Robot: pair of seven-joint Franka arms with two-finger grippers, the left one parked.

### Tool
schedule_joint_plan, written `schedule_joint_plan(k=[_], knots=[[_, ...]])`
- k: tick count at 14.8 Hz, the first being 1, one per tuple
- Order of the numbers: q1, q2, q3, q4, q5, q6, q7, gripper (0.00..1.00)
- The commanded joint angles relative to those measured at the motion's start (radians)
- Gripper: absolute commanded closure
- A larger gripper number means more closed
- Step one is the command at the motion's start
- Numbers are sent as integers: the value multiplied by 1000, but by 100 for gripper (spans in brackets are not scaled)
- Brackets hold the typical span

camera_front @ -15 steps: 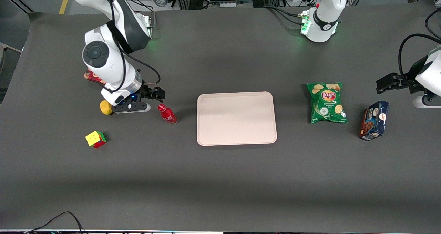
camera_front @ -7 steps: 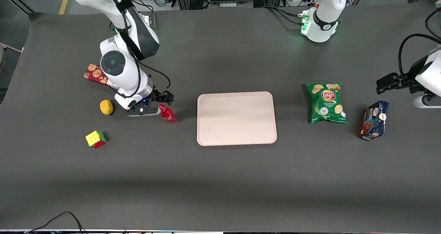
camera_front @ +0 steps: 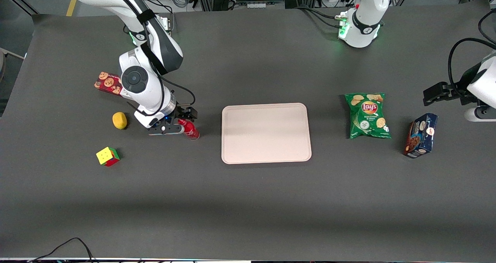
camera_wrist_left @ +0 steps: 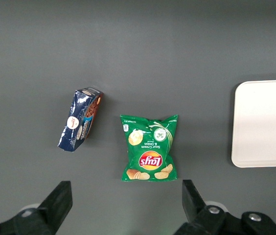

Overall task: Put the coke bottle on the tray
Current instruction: 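Lower the open right gripper around the bottle's middle and close it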

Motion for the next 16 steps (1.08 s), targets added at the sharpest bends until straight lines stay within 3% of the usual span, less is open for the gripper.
schedule_joint_plan(k=[1, 4, 7, 8, 11, 16], knots=[[7, 8, 2, 11, -29, 15, 37, 25], [7, 8, 2, 15, -39, 15, 37, 56], [7, 7, 2, 20, -39, 15, 39, 93], [7, 2, 3, 21, -39, 14, 42, 100], [7, -48, 11, 38, -39, -30, 53, 100], [7, -110, 16, 263, -35, -355, 54, 100]])
